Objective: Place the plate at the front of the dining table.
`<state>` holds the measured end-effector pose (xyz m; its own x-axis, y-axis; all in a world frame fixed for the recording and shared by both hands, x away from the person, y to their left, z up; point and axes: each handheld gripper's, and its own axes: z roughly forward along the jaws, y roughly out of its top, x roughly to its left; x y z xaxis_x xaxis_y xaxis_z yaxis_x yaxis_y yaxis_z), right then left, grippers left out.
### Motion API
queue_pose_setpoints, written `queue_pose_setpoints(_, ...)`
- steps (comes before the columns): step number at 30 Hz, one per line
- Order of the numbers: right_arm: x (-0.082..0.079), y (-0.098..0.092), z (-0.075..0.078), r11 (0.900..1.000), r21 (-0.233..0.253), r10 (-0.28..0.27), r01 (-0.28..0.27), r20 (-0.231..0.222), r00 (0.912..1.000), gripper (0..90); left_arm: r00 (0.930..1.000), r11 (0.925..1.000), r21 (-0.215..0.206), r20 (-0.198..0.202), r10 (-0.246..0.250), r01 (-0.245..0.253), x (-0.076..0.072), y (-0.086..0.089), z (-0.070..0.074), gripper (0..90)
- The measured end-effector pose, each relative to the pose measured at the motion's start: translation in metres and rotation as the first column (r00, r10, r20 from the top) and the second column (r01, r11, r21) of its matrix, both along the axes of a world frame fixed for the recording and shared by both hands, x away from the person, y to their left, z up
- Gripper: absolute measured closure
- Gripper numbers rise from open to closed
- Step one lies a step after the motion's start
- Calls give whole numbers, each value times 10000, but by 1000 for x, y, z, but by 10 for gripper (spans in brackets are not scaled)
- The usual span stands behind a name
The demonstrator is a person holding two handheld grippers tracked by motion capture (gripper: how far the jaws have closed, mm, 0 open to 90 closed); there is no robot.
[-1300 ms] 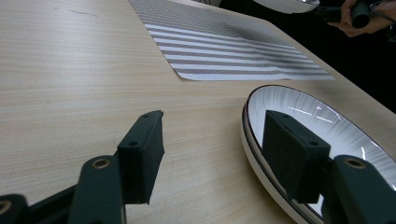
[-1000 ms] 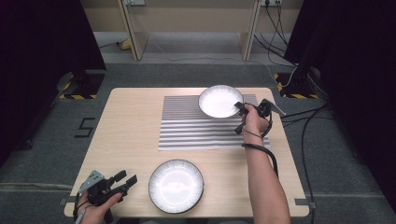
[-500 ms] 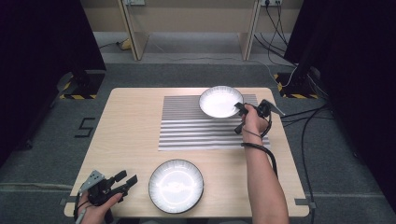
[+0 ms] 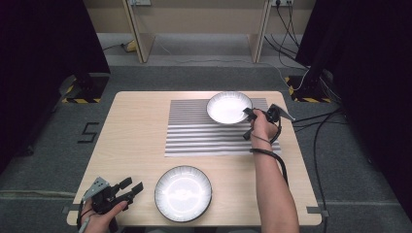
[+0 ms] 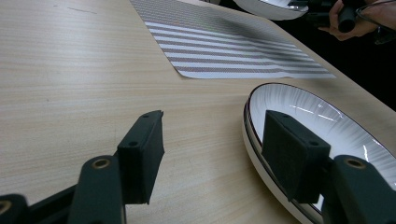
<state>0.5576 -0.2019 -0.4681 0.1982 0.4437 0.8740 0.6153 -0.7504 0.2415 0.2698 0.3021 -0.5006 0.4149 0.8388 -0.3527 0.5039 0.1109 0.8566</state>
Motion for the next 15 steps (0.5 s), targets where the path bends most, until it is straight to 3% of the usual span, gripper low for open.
queue_pose_setpoints(15,4,3,-11,9996,-275,13,-21,-257,9997,747,10000,10000,-33,-26,-42,42,0,-1,-1,382)
